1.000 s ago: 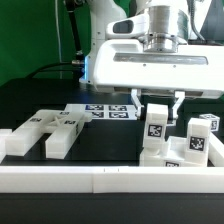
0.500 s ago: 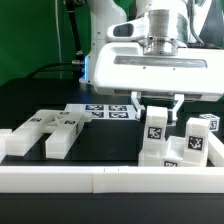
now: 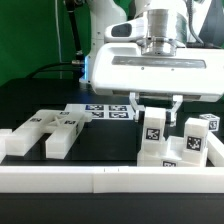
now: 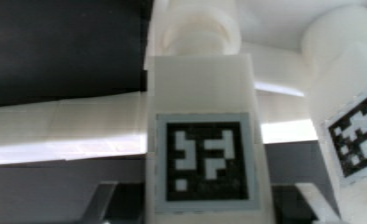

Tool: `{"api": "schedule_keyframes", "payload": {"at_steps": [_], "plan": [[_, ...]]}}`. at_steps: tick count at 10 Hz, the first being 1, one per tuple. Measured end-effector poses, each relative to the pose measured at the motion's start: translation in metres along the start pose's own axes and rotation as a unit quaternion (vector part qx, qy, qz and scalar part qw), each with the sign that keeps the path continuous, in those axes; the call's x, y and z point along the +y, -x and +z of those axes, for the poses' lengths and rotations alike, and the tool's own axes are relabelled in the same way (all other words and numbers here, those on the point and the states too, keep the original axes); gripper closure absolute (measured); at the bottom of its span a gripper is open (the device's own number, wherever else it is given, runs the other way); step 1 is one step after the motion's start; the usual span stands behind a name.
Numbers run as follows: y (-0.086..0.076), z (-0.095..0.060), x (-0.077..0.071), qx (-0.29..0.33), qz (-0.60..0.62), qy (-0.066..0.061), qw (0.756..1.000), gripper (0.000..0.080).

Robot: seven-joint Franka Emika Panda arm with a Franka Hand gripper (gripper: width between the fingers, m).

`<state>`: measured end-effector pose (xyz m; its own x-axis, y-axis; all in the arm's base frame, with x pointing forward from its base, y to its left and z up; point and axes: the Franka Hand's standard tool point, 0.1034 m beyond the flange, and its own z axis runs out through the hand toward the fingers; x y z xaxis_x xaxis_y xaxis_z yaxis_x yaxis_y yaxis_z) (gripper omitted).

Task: Assemble chair

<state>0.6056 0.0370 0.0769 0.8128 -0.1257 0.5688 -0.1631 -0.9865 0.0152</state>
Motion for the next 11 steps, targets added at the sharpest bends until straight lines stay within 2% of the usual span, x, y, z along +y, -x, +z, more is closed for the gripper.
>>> {"api": "schedule_keyframes", "payload": {"at_steps": [1,3,6,9,11], "plan": [[0.001,0.0,0.0,-0.003,0.0,0.0,1.0,0.0427],[0.002,0.001,0.001,-0.008,-0.002,0.0,1.0,0.0176],[-0.007,-0.001,0.003,-0.019,-0.006,-0.003,1.0,0.0151],[-0.023,-0.016,0.004,-0.04,-0.006,-0.012,0.999,0.0151],[-0.028,-0.019,0.007,-0.044,-0.003,-0.013,0.999,0.0151]]}}
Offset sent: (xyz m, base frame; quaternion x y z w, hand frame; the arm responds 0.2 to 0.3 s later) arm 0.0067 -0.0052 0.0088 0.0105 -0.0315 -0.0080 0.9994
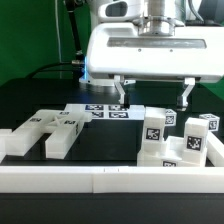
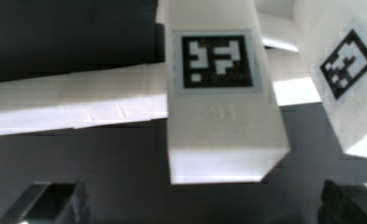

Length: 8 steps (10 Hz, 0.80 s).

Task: Assemble chair

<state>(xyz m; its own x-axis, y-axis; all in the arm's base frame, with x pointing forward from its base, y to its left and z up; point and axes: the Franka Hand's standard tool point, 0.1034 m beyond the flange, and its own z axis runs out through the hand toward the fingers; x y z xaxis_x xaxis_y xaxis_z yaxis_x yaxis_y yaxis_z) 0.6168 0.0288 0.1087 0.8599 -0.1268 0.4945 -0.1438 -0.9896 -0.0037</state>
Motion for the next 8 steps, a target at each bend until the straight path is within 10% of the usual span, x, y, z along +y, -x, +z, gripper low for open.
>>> {"api": "schedule_keyframes", "payload": {"at_steps": [4,8], "plan": [[0.002,0.002,0.0,-0.022,0.001,-0.003,1.0,0.0151],[0.011,0.008,0.001,-0.183,0.014,-0.019,0.983,0.0151]]}}
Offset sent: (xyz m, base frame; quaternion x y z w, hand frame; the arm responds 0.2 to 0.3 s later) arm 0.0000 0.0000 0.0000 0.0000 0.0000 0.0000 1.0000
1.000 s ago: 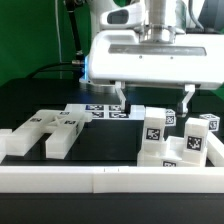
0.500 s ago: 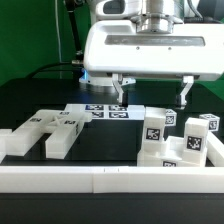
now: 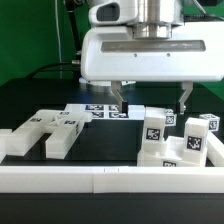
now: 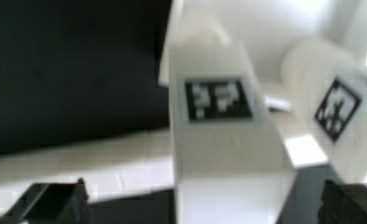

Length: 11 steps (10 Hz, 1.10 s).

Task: Assemble chair

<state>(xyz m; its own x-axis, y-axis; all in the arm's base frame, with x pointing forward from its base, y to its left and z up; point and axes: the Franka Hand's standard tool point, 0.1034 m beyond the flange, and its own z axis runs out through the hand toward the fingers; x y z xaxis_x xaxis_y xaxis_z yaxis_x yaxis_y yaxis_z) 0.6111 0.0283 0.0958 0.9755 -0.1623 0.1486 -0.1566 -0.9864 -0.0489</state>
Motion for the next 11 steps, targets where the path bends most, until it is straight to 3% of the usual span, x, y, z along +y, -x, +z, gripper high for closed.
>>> {"api": "schedule_keyframes", "payload": {"at_steps": [5,7,11], "plan": [[0.004,0.006,0.002,-0.145,0.008,-0.01,0.989,0.0151],[-0.002,0.01,0.003,-0.14,0.008,-0.009,0.99,0.0151],[0.002,0.014,0.0,-0.142,0.006,-0.008,0.99,0.0181]]}}
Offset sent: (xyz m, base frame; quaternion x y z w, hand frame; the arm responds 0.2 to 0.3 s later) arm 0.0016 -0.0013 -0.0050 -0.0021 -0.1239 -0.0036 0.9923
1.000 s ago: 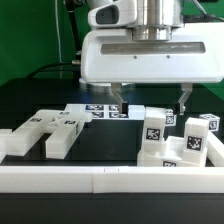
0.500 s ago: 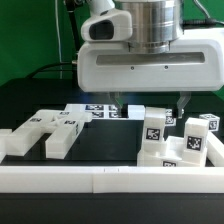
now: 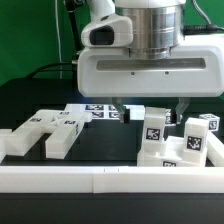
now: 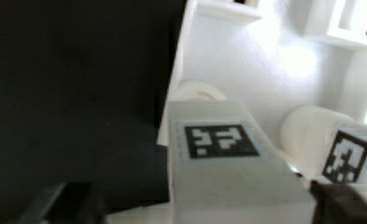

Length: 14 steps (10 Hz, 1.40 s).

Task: Assemble chair

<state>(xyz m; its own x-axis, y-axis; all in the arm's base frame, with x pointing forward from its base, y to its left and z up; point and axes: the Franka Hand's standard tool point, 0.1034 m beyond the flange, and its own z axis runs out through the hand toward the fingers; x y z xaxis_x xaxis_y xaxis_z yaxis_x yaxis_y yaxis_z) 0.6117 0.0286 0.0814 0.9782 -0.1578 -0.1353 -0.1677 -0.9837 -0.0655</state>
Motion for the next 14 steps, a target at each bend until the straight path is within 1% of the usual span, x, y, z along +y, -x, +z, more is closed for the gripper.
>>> {"api": "schedule_keyframes", "payload": {"at_steps": [1,2,3,6,7,8,11,12,14], "plan": [[0.0,0.0,0.001,0.0,0.001,0.0,1.0,0.0363],[0.0,0.0,0.001,0.0,0.001,0.0,1.0,0.0363],[0.0,0.0,0.002,0.0,0.001,0.0,1.0,0.0511],[-0.001,0.0,0.002,0.004,0.015,-0.001,1.0,0.0511],[-0.003,-0.001,0.006,0.026,0.03,0.0,0.999,0.0511],[0.0,-0.001,0.007,0.044,0.073,0.0,0.996,0.0511],[0.004,0.001,-0.001,0.07,0.215,-0.008,0.974,0.0509],[0.003,0.003,-0.004,0.076,0.264,-0.013,0.961,0.0509],[0.002,0.003,-0.005,0.083,0.327,-0.02,0.941,0.0509]]}}
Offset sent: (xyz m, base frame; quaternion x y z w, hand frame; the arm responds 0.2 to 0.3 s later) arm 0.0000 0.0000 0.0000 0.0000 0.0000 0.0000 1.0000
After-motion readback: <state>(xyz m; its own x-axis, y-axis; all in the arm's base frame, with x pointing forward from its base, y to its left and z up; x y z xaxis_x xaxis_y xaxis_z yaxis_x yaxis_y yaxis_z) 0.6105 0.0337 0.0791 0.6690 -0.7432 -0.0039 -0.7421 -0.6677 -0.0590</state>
